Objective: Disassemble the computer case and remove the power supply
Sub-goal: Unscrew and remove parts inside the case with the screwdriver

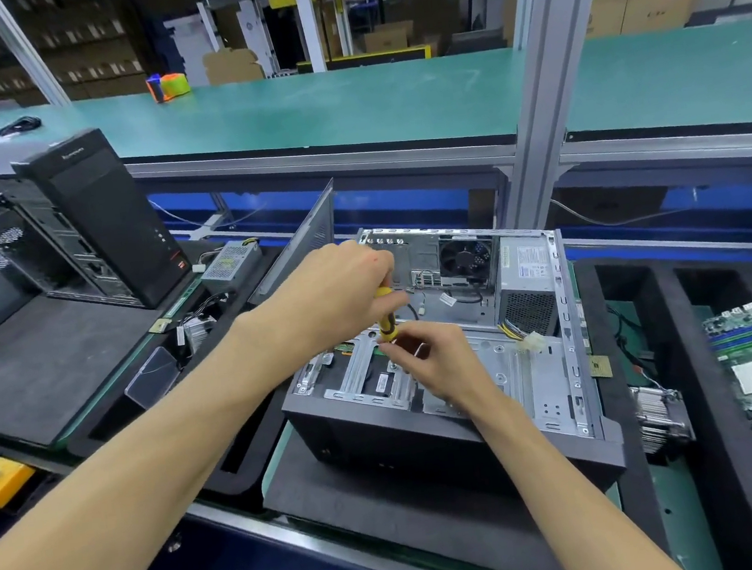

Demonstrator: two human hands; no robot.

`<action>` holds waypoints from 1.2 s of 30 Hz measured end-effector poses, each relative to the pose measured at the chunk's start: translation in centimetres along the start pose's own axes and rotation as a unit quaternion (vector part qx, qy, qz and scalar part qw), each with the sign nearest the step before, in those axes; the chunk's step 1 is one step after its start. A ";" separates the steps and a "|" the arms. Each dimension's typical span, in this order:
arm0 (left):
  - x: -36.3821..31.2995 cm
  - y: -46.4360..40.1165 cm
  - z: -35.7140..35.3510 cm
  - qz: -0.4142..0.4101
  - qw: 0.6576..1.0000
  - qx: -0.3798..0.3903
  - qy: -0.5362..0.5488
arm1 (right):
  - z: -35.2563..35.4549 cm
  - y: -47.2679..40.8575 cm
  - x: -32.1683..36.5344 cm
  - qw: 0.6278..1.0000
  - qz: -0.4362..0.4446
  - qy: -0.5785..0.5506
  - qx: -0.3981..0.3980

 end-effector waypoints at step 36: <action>0.6 -0.4 -0.2 -0.005 0.999 -0.003 0.048 | -0.2 -0.1 -1.1 0.999 -0.027 -0.013 0.019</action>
Point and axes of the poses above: each hand's wrist, its own y-axis away from the middle knuckle, its own z-axis out of the back of the hand, x = y × z, the point moved 2 cm from there along -y, towards the middle knuckle, and after that the axes turned 4 degrees about x, right-handed, at the moved point
